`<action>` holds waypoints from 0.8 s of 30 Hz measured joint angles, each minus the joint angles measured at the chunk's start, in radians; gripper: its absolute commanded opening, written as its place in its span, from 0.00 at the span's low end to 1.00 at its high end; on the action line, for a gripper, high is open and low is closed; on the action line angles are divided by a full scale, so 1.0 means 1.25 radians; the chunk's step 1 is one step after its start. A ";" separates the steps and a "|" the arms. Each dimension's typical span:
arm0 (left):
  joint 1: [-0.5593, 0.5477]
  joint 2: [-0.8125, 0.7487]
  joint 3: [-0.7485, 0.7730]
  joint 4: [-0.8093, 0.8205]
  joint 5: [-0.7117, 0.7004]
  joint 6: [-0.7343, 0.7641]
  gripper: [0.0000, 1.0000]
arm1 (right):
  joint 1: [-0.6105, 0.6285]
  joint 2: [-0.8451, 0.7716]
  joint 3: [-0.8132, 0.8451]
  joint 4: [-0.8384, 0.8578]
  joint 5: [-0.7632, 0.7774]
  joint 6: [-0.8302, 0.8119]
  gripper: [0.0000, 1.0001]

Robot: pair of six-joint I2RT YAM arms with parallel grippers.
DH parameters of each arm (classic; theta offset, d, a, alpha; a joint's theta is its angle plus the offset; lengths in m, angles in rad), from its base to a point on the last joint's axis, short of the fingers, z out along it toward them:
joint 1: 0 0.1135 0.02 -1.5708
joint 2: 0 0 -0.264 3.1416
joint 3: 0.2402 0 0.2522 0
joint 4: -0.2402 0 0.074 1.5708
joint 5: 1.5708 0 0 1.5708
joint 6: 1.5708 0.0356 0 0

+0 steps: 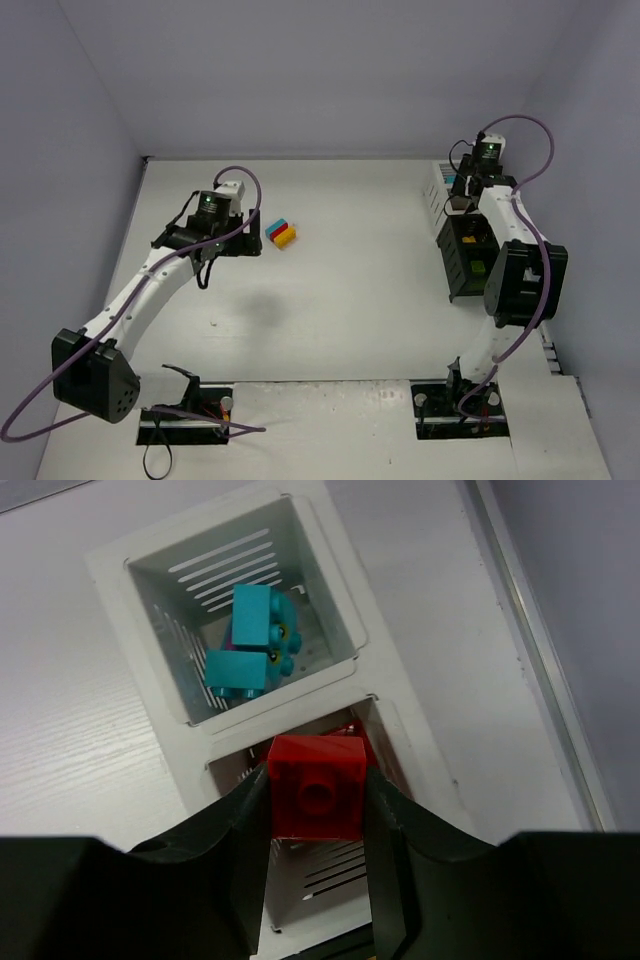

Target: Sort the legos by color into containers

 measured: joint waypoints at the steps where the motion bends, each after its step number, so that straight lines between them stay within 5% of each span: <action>1: 0.000 0.010 0.005 0.004 0.001 0.003 0.81 | -0.005 0.003 0.004 -0.002 -0.001 0.001 0.41; 6: 0.000 0.074 0.047 0.017 0.009 0.020 0.81 | -0.010 0.022 0.017 -0.003 -0.020 0.014 0.66; 17: -0.001 0.244 0.170 0.051 0.080 0.124 0.81 | 0.008 -0.020 0.019 -0.032 -0.098 0.017 0.68; 24: -0.002 0.407 0.289 0.052 0.088 0.159 0.81 | 0.151 -0.178 -0.012 -0.025 -0.161 -0.003 0.69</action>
